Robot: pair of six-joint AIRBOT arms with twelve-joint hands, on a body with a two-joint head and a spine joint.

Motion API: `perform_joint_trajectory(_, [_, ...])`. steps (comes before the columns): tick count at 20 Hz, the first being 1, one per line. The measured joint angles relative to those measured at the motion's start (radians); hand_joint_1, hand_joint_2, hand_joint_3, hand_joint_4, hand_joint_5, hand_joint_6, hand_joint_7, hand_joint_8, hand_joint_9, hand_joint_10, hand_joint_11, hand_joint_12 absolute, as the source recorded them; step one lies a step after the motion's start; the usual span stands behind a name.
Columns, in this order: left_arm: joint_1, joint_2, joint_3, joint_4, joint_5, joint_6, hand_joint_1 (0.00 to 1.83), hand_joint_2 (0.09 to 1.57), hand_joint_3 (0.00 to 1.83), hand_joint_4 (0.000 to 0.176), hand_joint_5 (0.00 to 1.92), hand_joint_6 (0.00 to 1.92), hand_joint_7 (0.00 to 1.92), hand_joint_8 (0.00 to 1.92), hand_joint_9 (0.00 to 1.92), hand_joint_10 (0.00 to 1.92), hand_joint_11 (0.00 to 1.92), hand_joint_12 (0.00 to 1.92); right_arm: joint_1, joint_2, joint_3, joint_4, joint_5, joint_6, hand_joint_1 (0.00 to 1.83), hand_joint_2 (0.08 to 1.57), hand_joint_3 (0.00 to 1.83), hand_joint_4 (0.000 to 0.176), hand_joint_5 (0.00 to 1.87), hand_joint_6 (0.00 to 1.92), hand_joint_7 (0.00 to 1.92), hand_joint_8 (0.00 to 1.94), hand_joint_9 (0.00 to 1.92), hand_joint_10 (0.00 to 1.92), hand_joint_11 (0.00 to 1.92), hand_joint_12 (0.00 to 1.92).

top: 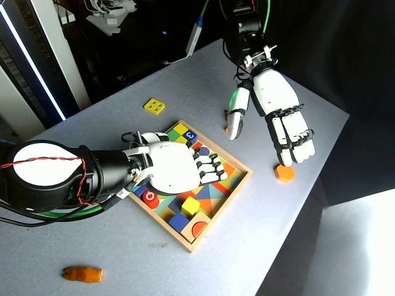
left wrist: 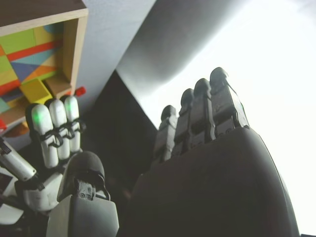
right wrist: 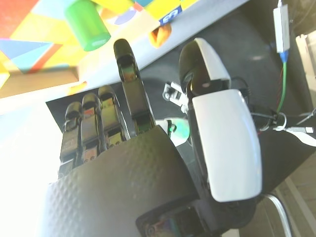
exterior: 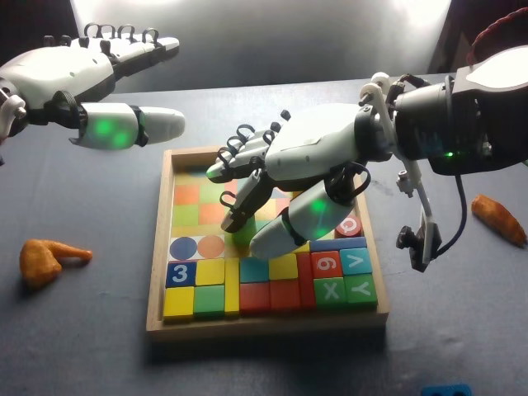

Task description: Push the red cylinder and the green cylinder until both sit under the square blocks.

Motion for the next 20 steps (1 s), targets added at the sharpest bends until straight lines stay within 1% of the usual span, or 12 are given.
perform_joint_trajectory(1, [0.000, 0.000, 0.000, 0.000, 0.001, 0.000, 0.14, 1.18, 0.00, 0.127, 0.00, 0.00, 0.00, 0.00, 0.00, 0.00, 0.00, 0.00, 0.000, 0.000, 0.002, 0.000, 0.000, 0.000, 0.00, 1.20, 0.00, 0.176, 0.54, 0.00, 0.00, 0.00, 0.00, 0.00, 0.00, 0.00])
perform_joint_trajectory(2, [0.000, 0.000, 0.000, 0.000, 0.001, 0.000, 0.14, 1.17, 0.00, 0.148, 0.00, 0.00, 0.00, 0.00, 0.00, 0.00, 0.00, 0.00, 0.000, 0.000, 0.003, 0.001, -0.003, 0.000, 0.00, 1.20, 0.00, 0.176, 0.55, 0.00, 0.00, 0.00, 0.00, 0.00, 0.00, 0.00])
perform_joint_trajectory(3, [0.000, 0.000, 0.000, 0.000, 0.000, 0.000, 0.11, 1.17, 0.00, 0.149, 0.00, 0.00, 0.00, 0.00, 0.00, 0.00, 0.00, 0.00, 0.000, 0.000, 0.005, 0.001, -0.003, 0.000, 0.00, 1.20, 0.00, 0.176, 0.57, 0.01, 0.00, 0.00, 0.00, 0.00, 0.00, 0.00])
perform_joint_trajectory(4, [0.000, 0.000, 0.000, 0.000, 0.001, 0.000, 0.02, 1.15, 0.00, 0.134, 0.00, 0.00, 0.00, 0.00, 0.00, 0.00, 0.00, 0.00, 0.000, 0.000, 0.005, 0.001, -0.002, 0.000, 0.00, 1.20, 0.00, 0.176, 0.57, 0.01, 0.00, 0.00, 0.00, 0.00, 0.00, 0.00])
perform_joint_trajectory(6, [0.000, 0.000, 0.000, 0.000, 0.001, 0.000, 0.01, 1.14, 0.00, 0.125, 0.00, 0.00, 0.00, 0.00, 0.00, 0.00, 0.00, 0.00, 0.002, 0.000, 0.005, 0.001, 0.000, 0.000, 0.02, 1.20, 0.00, 0.176, 0.57, 0.01, 0.00, 0.00, 0.00, 0.00, 0.00, 0.00])
perform_joint_trajectory(8, [0.000, 0.000, 0.000, 0.000, 0.001, 0.000, 0.00, 1.14, 0.00, 0.169, 0.01, 0.00, 0.00, 0.00, 0.00, 0.00, 0.00, 0.00, 0.002, 0.000, 0.005, 0.002, 0.000, -0.001, 0.07, 1.20, 0.00, 0.176, 0.57, 0.00, 0.00, 0.00, 0.00, 0.00, 0.00, 0.00])
perform_joint_trajectory(13, [0.000, 0.000, 0.000, -0.001, 0.001, 0.000, 0.73, 1.21, 0.01, 0.176, 0.05, 0.02, 0.00, 0.00, 0.00, 0.00, 0.00, 0.00, 0.008, 0.000, 0.010, 0.005, -0.001, -0.001, 0.10, 1.20, 0.00, 0.176, 0.58, 0.00, 0.00, 0.00, 0.00, 0.00, 0.00, 0.00])
perform_joint_trajectory(14, [0.000, 0.000, 0.000, -0.002, 0.002, 0.000, 0.67, 1.26, 0.00, 0.176, 0.06, 0.01, 0.00, 0.00, 0.00, 0.00, 0.00, 0.40, 0.009, 0.000, 0.012, 0.005, -0.001, -0.002, 0.11, 1.19, 0.00, 0.176, 0.58, 0.00, 0.00, 0.00, 0.00, 0.00, 0.00, 0.00])
perform_joint_trajectory(15, [0.000, 0.000, 0.000, -0.002, 0.002, 0.000, 0.56, 1.35, 0.00, 0.176, 0.05, 0.00, 0.00, 0.00, 0.00, 0.00, 0.00, 0.47, 0.009, 0.000, 0.012, 0.007, -0.001, -0.004, 0.11, 1.19, 0.00, 0.176, 0.59, 0.01, 0.00, 0.00, 0.00, 0.00, 0.00, 0.00])
perform_joint_trajectory(18, [0.000, 0.000, 0.000, -0.003, 0.003, 0.000, 0.43, 1.16, 0.00, 0.176, 0.01, 0.00, 0.00, 0.00, 0.00, 0.00, 0.00, 0.02, 0.010, 0.000, 0.012, 0.024, -0.001, -0.023, 0.15, 1.19, 0.00, 0.176, 0.59, 0.00, 0.00, 0.00, 0.00, 0.00, 0.00, 0.00])
perform_joint_trajectory(19, [0.000, 0.000, 0.000, -0.003, 0.002, 0.000, 0.45, 1.21, 0.01, 0.149, 0.00, 0.00, 0.00, 0.00, 0.00, 0.00, 0.00, 0.00, 0.013, 0.000, 0.012, 0.024, -0.002, -0.025, 0.14, 1.19, 0.00, 0.176, 0.59, 0.00, 0.00, 0.00, 0.00, 0.00, 0.00, 0.00])
perform_joint_trajectory(20, [0.000, 0.000, 0.000, -0.003, 0.003, 0.000, 0.38, 1.28, 0.04, 0.165, 0.01, 0.00, 0.00, 0.00, 0.00, 0.00, 0.00, 0.00, 0.014, 0.000, 0.012, 0.024, -0.004, -0.026, 0.11, 1.19, 0.00, 0.176, 0.56, 0.00, 0.00, 0.00, 0.00, 0.00, 0.00, 0.00])
